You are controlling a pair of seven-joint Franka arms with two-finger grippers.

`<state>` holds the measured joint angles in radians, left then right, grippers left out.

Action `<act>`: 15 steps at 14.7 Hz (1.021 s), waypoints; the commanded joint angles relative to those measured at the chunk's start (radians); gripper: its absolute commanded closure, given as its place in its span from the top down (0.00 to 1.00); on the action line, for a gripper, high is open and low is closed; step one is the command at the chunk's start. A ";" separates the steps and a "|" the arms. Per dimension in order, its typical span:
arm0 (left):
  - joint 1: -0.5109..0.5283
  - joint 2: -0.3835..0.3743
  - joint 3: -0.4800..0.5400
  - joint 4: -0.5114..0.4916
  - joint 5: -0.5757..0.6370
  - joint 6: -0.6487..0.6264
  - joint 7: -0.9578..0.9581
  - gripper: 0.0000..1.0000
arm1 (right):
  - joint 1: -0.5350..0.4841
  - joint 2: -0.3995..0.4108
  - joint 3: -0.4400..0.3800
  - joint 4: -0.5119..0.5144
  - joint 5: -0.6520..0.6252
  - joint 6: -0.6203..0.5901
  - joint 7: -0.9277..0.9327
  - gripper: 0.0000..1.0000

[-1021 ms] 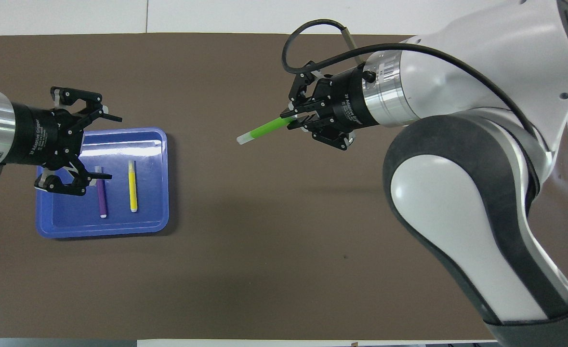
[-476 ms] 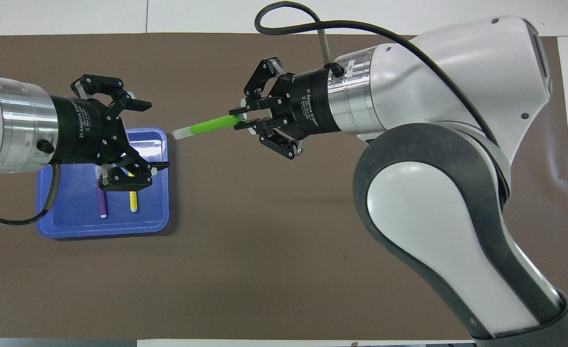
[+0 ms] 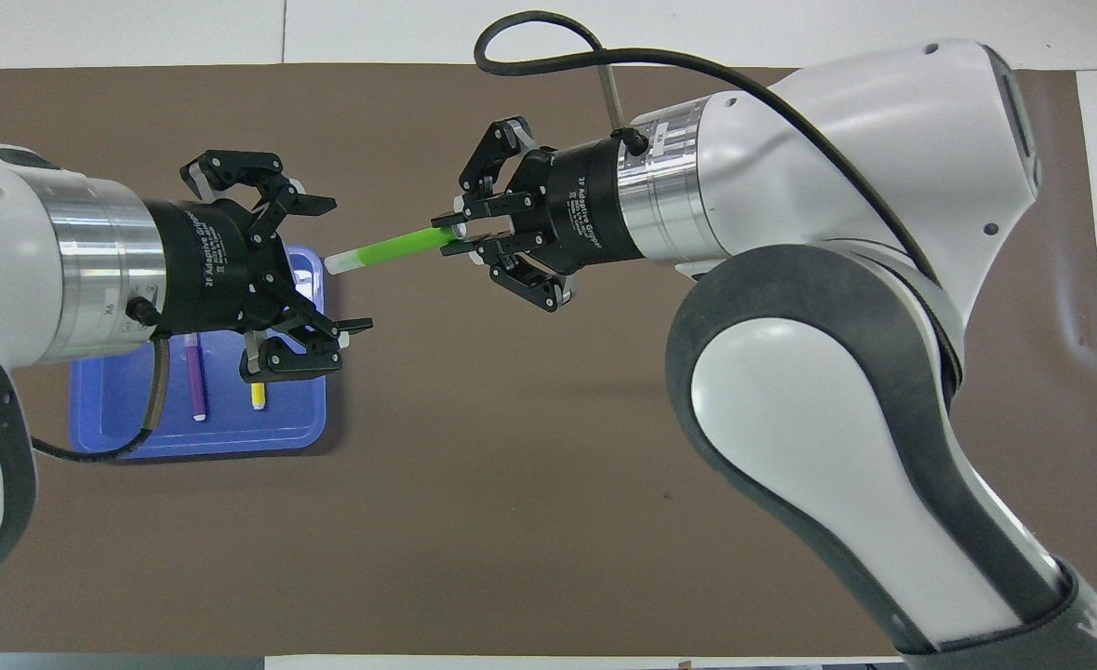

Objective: Right arm passes pens to left for tray arrangement
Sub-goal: 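Hold out the green pen while the left gripper closes on it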

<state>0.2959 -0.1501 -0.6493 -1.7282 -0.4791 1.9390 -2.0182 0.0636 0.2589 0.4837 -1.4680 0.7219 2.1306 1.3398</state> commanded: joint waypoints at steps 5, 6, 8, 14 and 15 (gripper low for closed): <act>-0.047 -0.009 0.007 -0.103 -0.016 0.155 -0.017 1.00 | 0.001 0.003 0.007 -0.002 -0.009 0.023 0.005 0.00; -0.047 -0.003 0.007 -0.109 -0.016 0.179 -0.017 1.00 | 0.001 0.003 0.007 -0.002 -0.009 0.023 0.004 0.00; -0.051 0.011 0.007 -0.111 -0.016 0.205 -0.016 1.00 | 0.001 0.003 0.007 -0.002 -0.016 0.023 0.002 0.00; -0.067 0.012 0.007 -0.122 -0.010 0.213 0.007 0.94 | 0.001 0.003 0.007 -0.002 -0.022 0.020 0.002 0.00; -0.067 0.012 0.007 -0.122 -0.009 0.212 0.007 0.86 | 0.002 0.003 0.007 -0.002 -0.022 0.020 0.002 0.00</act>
<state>0.2409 -0.1321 -0.6516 -1.8317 -0.4798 2.1270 -2.0229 0.0637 0.2589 0.4837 -1.4681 0.7166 2.1329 1.3398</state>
